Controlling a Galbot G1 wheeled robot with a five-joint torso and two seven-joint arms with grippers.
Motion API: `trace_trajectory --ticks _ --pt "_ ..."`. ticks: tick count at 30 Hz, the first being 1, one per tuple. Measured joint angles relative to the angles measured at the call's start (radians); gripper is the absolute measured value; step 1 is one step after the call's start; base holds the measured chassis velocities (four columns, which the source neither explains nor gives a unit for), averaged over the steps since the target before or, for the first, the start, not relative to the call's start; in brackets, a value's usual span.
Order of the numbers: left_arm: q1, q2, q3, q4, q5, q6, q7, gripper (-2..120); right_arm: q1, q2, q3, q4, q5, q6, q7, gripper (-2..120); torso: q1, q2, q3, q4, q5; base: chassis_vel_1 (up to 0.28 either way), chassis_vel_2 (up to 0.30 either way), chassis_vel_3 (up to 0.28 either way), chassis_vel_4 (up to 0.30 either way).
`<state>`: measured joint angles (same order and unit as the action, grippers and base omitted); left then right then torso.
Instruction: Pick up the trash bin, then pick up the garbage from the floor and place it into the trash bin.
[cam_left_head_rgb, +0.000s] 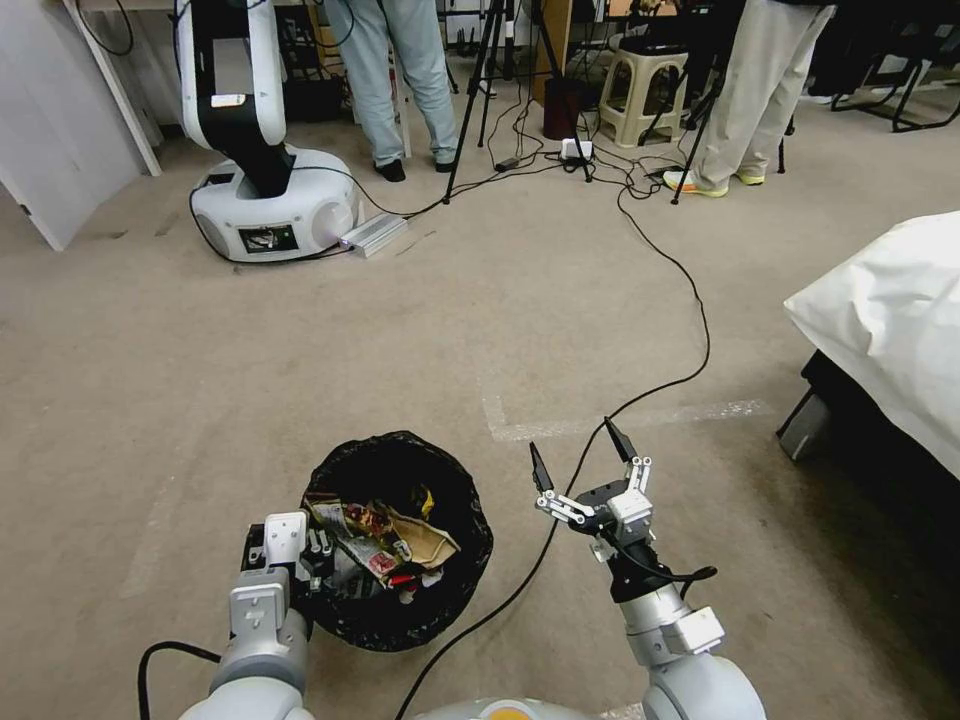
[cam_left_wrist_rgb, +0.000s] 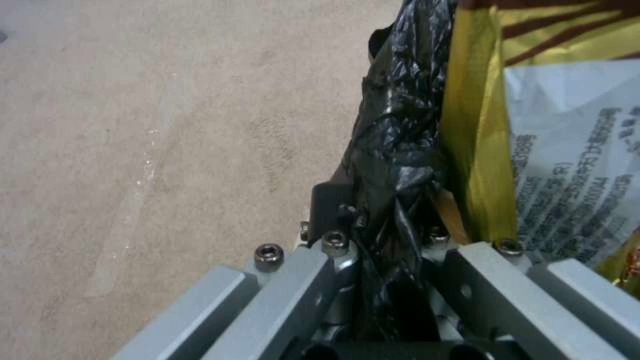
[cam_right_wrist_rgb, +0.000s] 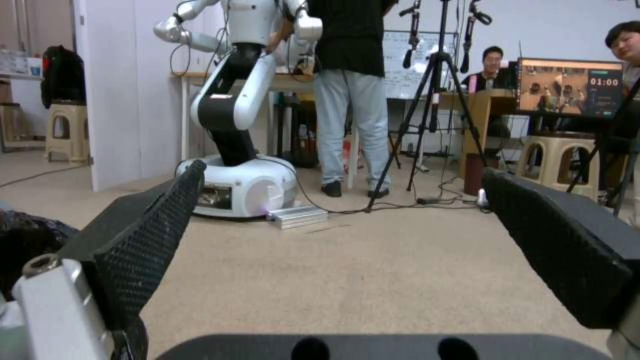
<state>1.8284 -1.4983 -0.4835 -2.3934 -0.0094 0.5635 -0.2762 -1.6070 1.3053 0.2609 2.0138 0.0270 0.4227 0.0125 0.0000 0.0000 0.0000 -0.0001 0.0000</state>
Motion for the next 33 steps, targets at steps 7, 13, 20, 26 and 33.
trace_trajectory --ticks 7,13,20,26,33 --pt "-0.015 0.001 -0.011 -0.014 -0.055 0.026 -0.008 1 -0.006 0.003 0.001 -0.001 0.0 0.007 -0.002 100 0.0 0.0 0.0 0.0001 0.0001 0.0 0.0 0.0 0.0" --pt "-0.081 0.007 -0.056 -0.021 -0.227 0.122 -0.064 1 -0.026 0.008 0.013 -0.005 -0.006 0.025 -0.012 100 0.0 0.0 0.0 0.0 0.0 0.0 0.0 0.0 0.0" --pt "-0.166 0.024 -0.119 0.03 -0.363 0.174 -0.105 1 -0.04 0.007 0.025 -0.005 -0.01 0.036 -0.019 100 0.0 0.0 0.0 0.0 -0.0001 0.0 0.0 0.0 0.0" --pt "-0.225 0.05 -0.165 0.097 -0.44 0.176 -0.119 1 -0.046 0.008 0.028 -0.007 -0.015 0.043 -0.025 100 0.0 0.0 0.0 0.0001 -0.0001 0.0 0.0 0.0 0.0" --pt "-0.304 0.065 -0.181 0.265 -0.462 0.175 -0.121 1 -0.063 0.016 0.028 -0.013 -0.033 0.057 -0.04 100 0.0 0.0 0.0 0.0001 0.0 0.0 0.0 0.0 0.0"
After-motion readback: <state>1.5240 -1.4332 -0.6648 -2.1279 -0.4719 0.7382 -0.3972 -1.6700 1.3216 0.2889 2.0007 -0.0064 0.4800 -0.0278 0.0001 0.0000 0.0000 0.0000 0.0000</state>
